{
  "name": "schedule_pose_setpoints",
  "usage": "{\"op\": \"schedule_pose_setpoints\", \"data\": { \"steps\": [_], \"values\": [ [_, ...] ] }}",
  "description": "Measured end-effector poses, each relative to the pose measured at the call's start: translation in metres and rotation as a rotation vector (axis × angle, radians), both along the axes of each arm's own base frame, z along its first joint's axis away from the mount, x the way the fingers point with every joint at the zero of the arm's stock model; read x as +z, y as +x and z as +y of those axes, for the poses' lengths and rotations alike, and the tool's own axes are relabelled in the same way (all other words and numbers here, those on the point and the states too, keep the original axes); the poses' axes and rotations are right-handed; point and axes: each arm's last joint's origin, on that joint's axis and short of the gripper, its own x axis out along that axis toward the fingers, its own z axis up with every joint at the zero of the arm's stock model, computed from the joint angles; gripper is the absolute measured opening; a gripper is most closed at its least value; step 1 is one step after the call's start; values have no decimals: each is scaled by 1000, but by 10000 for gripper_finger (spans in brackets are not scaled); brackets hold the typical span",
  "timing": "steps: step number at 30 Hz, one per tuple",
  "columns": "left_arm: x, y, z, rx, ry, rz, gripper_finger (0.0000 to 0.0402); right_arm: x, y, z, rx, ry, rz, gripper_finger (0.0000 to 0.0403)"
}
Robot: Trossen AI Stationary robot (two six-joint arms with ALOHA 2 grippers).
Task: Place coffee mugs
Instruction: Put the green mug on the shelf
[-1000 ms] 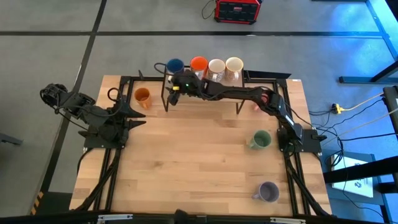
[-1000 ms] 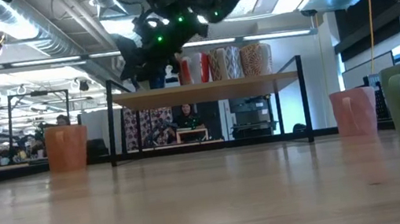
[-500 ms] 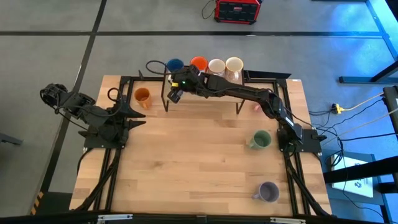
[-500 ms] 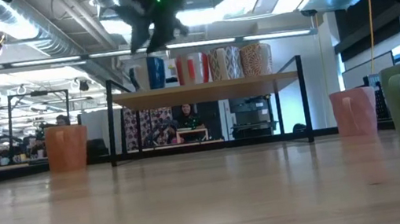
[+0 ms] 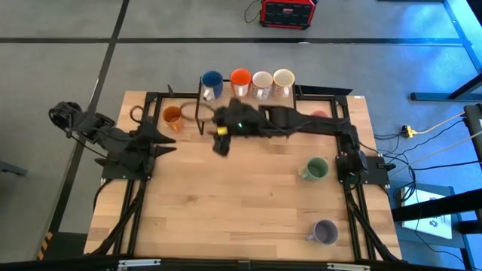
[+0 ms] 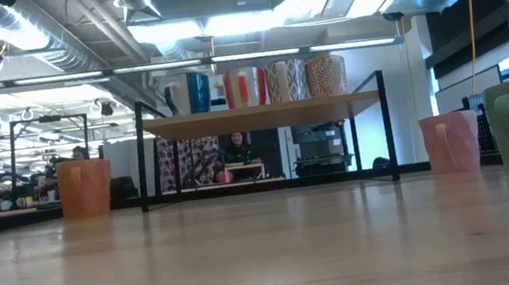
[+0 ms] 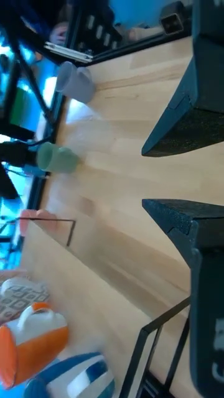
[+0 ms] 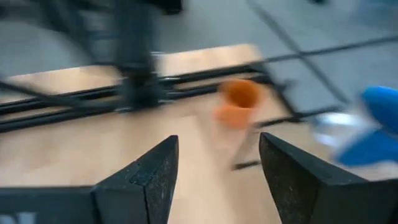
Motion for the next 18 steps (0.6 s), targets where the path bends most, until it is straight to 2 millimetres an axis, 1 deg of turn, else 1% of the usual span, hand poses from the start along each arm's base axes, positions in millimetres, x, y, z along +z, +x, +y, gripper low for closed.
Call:
{"op": "schedule_pose_setpoints", "data": {
  "steps": [3, 6, 10, 13, 16, 18],
  "values": [
    [-12, 5, -4, -41, -42, 22, 114, 7, -5, 34, 147, 56, -22, 209],
    [-22, 12, -11, -100, -121, 9, 114, 2, -10, 67, 177, 99, 12, 209],
    [-34, 20, -20, -191, -206, 17, 114, -4, -22, 106, 118, 105, 64, 209],
    [-43, 26, -27, -227, -215, 28, 114, -14, -31, 134, 74, 113, 94, 209],
    [-48, 31, -33, -244, -222, 32, 114, -22, -46, 156, 18, 125, 138, 209],
    [-51, 34, -37, -250, -231, 30, 114, -25, -61, 166, -37, 115, 178, 209]
  ]
}}
